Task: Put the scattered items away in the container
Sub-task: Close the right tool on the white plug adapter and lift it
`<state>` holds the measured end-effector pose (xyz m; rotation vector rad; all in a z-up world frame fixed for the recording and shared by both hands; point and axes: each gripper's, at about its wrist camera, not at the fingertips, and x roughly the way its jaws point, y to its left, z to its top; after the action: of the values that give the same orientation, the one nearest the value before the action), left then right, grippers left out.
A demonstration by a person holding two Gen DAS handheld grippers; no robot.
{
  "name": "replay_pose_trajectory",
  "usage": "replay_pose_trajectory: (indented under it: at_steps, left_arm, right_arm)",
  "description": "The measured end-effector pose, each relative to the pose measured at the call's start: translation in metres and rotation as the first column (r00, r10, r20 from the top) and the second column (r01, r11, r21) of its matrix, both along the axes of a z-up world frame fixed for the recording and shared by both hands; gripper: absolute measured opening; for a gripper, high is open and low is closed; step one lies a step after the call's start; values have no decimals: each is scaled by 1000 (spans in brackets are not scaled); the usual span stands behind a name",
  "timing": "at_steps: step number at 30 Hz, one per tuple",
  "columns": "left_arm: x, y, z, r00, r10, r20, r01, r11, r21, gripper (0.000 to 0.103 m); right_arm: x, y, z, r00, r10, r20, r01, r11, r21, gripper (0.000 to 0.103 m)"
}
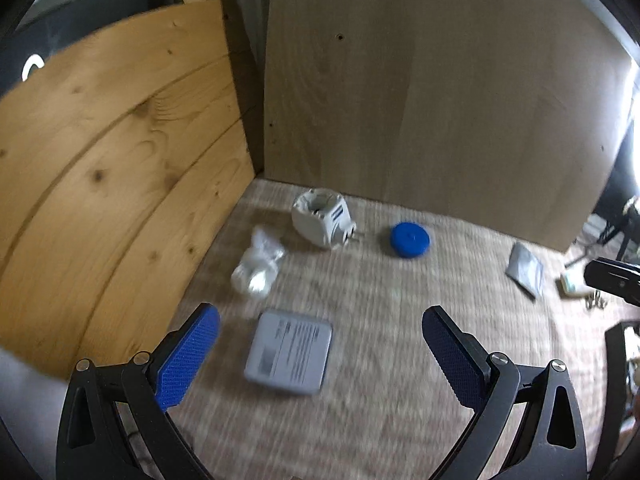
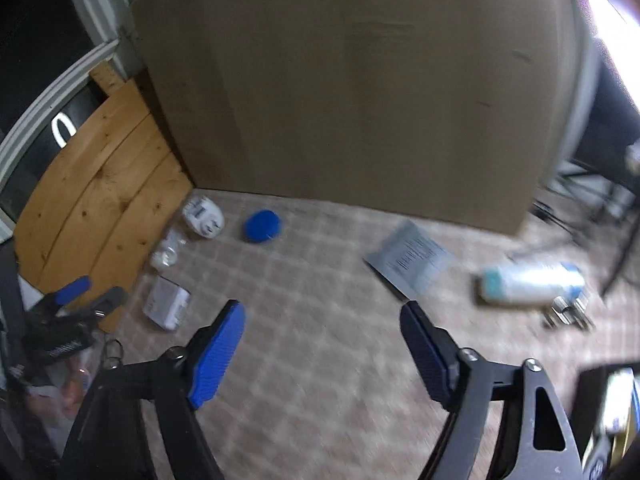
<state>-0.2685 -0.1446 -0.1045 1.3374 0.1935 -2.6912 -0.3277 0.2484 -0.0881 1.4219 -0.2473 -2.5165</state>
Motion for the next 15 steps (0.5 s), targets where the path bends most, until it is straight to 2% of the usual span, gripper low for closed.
replay_pose_trajectory:
  at_steps: [3, 4, 7, 11, 13, 15]
  left_arm:
    - [-23, -12, -15, 1000, 7, 2, -7, 999, 52, 102]
    - [-31, -16, -22, 1000, 17, 4, -17, 998, 60, 102]
    - [-43, -22, -35, 1000, 22, -11, -21, 997, 78, 102]
    - [-59, -31, -53, 999, 32, -1, -32, 993, 117, 102]
    - [-64, -35, -57, 999, 34, -6, -33, 991, 133, 102]
    - [-72, -39, -63, 999, 33, -7, -32, 989, 142, 102]
  right_arm:
    - [-39, -28, -5, 996, 91, 22, -91, 996, -9, 66]
    - [-52, -39, -7, 993, 114, 36, -114, 993, -5, 62]
    - [-87, -73, -17, 980, 189, 67, -189, 982, 5, 59]
    - [-131, -118, -42, 959, 245, 140, -247, 969, -3, 57]
    - [-146, -135, -52, 952, 256, 166, -260, 966, 0, 48]
    - [-159, -153, -63, 947, 265, 184, -272, 962, 15, 47]
